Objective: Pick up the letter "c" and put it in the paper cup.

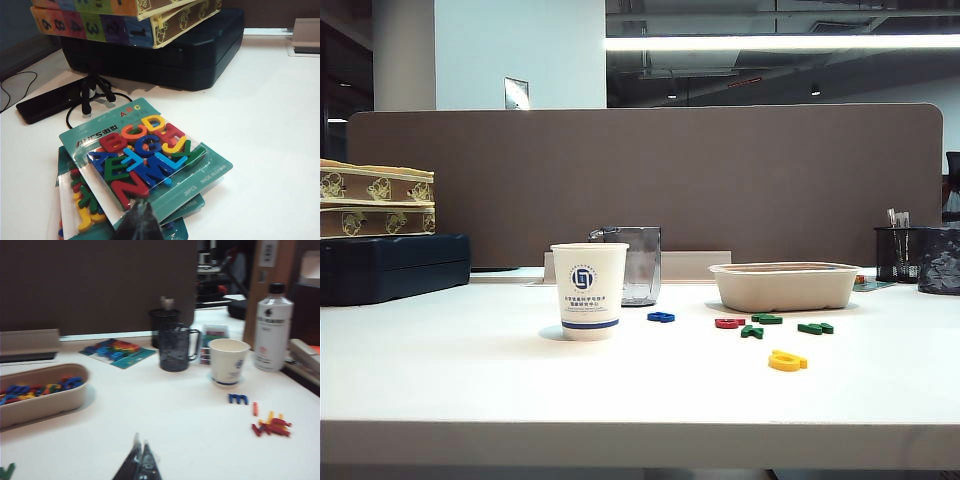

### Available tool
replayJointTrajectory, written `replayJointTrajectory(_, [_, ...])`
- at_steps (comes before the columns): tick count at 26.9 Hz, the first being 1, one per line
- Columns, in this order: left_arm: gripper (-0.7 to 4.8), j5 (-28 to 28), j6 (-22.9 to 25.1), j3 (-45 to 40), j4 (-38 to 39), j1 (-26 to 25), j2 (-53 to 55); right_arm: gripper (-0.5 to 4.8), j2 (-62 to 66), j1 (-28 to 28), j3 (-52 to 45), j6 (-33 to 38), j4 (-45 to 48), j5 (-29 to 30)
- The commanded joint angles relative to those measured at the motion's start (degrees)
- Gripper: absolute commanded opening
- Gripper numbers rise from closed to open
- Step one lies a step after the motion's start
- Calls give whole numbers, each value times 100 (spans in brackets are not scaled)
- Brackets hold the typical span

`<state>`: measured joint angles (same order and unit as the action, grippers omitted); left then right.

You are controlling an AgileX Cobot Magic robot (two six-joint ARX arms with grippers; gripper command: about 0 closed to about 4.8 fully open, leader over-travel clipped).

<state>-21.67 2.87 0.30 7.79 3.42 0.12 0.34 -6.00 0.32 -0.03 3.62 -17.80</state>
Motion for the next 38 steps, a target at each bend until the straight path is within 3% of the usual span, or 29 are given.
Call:
replayJointTrajectory(1, [-5,-11,-33,13,68,-7,2,0,-52,170,-24,7,140,581])
replayJointTrajectory(13, [-5,-11,-33,13,68,-7,2,0,-52,669,-24,7,732,1534])
replayJointTrajectory(23, [-5,-11,-33,13,68,-7,2,0,-52,767,-20,7,763,1746])
replayJointTrajectory(28, [-5,-9,-33,13,68,-7,2,0,-52,1064,-20,7,756,2376])
replayJointTrajectory(38, [-5,-9,-33,13,68,-7,2,0,-52,1056,-20,7,621,2378])
